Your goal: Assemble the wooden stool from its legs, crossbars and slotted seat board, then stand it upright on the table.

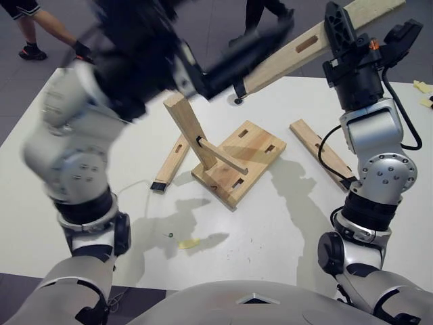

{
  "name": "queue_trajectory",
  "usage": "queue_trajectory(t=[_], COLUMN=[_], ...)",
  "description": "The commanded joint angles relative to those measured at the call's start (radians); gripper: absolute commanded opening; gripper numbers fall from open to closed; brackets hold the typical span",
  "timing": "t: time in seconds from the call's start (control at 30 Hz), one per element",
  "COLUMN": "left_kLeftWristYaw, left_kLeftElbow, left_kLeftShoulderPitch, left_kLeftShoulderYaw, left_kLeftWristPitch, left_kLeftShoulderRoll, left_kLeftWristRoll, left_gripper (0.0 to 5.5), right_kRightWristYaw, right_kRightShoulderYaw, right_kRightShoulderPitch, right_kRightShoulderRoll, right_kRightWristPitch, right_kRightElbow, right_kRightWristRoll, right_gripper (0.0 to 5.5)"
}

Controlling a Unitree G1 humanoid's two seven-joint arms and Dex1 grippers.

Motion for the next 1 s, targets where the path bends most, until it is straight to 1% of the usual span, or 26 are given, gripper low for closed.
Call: queue_trajectory(t=[0.03, 0.1, 0.17, 0.3, 0.37, 0.43, 0.5, 0.57, 0.67, 0.73, 0.83, 0.9, 0.93, 1.0], left_kLeftWristYaw=[0.229, 0.317, 0.362, 0.398, 0.4, 0.402, 0.408, 0.407, 0.409, 0.409, 0.382, 0.323, 0.286, 0.211], left_kLeftElbow=[0.155, 0.198, 0.202, 0.208, 0.22, 0.225, 0.223, 0.218, 0.221, 0.226, 0.233, 0.22, 0.205, 0.181], left_kLeftShoulderPitch=[-0.062, -0.046, -0.004, 0.055, 0.096, 0.132, 0.157, 0.179, 0.188, 0.188, 0.196, 0.217, 0.228, 0.238], left_kLeftShoulderYaw=[0.129, 0.161, 0.169, 0.144, 0.109, 0.081, 0.07, 0.061, 0.061, 0.064, 0.052, 0.01, -0.015, -0.057], left_kLeftWristPitch=[-0.014, -0.026, -0.032, -0.044, -0.052, -0.063, -0.069, -0.076, -0.081, -0.079, -0.075, -0.075, -0.074, -0.068], left_kLeftShoulderRoll=[-0.012, -0.012, -0.004, -0.009, -0.008, -0.014, -0.029, -0.04, -0.049, -0.055, -0.061, -0.058, -0.054, -0.05], left_kLeftWristRoll=[0.004, 0.051, 0.085, 0.142, 0.192, 0.231, 0.245, 0.254, 0.255, 0.248, 0.236, 0.23, 0.223, 0.196], left_gripper=[5.4, 5.4, 5.4, 5.4, 5.4, 5.4, 5.4, 5.4, 5.4, 5.4, 5.4, 5.4, 5.4, 5.4], right_kRightWristYaw=[0.073, 0.08, 0.101, 0.13, 0.125, 0.125, 0.146, 0.214, 0.331, 0.4, 0.462, 0.487, 0.486, 0.459], right_kRightShoulderYaw=[-0.037, -0.037, -0.024, 0.019, 0.058, 0.101, 0.141, 0.203, 0.27, 0.279, 0.259, 0.243, 0.222, 0.156], right_kRightShoulderPitch=[-0.01, 0.007, 0.04, 0.1, 0.136, 0.162, 0.177, 0.175, 0.133, 0.087, 0.025, 0.006, 0.001, -0.025], right_kRightShoulderRoll=[-0.07, -0.093, -0.125, -0.186, -0.212, -0.24, -0.271, -0.33, -0.412, -0.445, -0.457, -0.44, -0.423, -0.384], right_kRightWristPitch=[0.11, 0.143, 0.186, 0.255, 0.282, 0.305, 0.317, 0.301, 0.205, 0.145, 0.092, 0.067, 0.075, 0.127], right_kRightElbow=[-0.022, -0.048, -0.073, -0.128, -0.151, -0.168, -0.19, -0.231, -0.237, -0.205, -0.141, -0.101, -0.09, -0.075], right_kRightWristRoll=[0.237, 0.327, 0.396, 0.519, 0.554, 0.505, 0.414, 0.207, -0.094, -0.214, -0.308, -0.341, -0.315, -0.176], right_gripper=[1.02, 1.02, 1.02, 1.02, 1.02, 1.02, 1.02, 1.02, 1.02, 1.02, 1.02, 1.02, 1.02, 1.02])
